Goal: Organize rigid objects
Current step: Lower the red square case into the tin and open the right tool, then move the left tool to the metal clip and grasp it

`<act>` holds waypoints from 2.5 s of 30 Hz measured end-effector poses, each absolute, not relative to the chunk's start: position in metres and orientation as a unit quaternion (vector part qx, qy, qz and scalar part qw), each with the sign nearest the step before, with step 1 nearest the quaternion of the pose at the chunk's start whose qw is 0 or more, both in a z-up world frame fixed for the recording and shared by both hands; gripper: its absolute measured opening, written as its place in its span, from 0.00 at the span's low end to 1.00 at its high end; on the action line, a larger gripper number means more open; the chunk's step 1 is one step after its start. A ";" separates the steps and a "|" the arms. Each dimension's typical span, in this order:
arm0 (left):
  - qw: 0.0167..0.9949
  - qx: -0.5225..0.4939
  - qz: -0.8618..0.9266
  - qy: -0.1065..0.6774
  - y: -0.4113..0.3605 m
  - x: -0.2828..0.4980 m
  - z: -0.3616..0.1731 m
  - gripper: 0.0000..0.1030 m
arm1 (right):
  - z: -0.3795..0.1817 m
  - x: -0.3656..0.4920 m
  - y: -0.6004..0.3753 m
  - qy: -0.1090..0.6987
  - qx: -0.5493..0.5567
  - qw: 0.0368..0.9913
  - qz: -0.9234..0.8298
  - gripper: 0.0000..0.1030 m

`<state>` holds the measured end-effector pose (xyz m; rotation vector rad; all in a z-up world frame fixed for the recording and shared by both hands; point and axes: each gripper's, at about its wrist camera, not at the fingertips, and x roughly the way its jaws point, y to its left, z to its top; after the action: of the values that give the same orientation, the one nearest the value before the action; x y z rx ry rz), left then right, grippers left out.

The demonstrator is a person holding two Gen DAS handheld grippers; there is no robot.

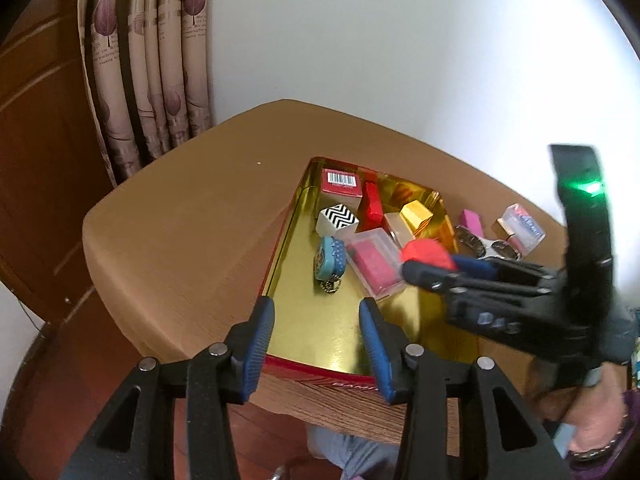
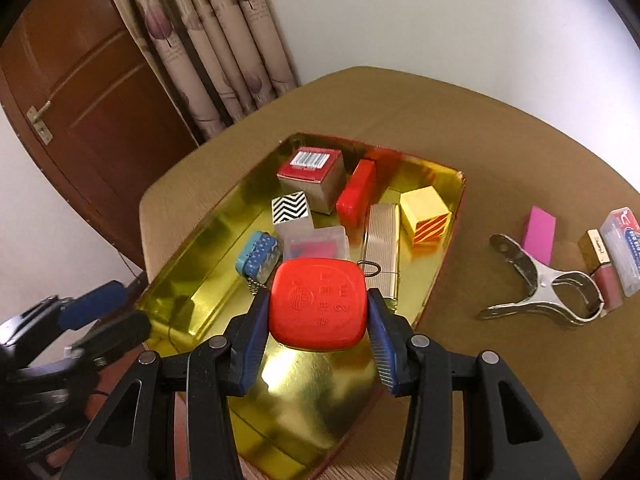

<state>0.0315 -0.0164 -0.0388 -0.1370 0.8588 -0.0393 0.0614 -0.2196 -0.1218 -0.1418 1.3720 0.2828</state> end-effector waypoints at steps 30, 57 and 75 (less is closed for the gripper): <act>0.896 0.019 -0.139 0.421 -0.101 0.019 -0.033 0.44 | -0.031 -0.053 -0.513 0.522 -0.212 0.793 -0.231 0.69; 0.785 0.278 -0.304 0.463 -0.325 0.145 -0.083 0.44 | -0.014 -0.062 -0.557 0.516 -0.045 0.834 -0.190 0.83; 0.736 0.227 -0.319 0.553 -0.327 0.185 -0.120 0.18 | -0.018 -0.060 -0.558 0.531 -0.035 0.827 -0.180 0.85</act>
<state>0.1847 -0.3266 -0.1201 0.4984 1.2146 -0.7003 -0.0603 -0.5577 -0.0177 -0.0744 1.1274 -0.3829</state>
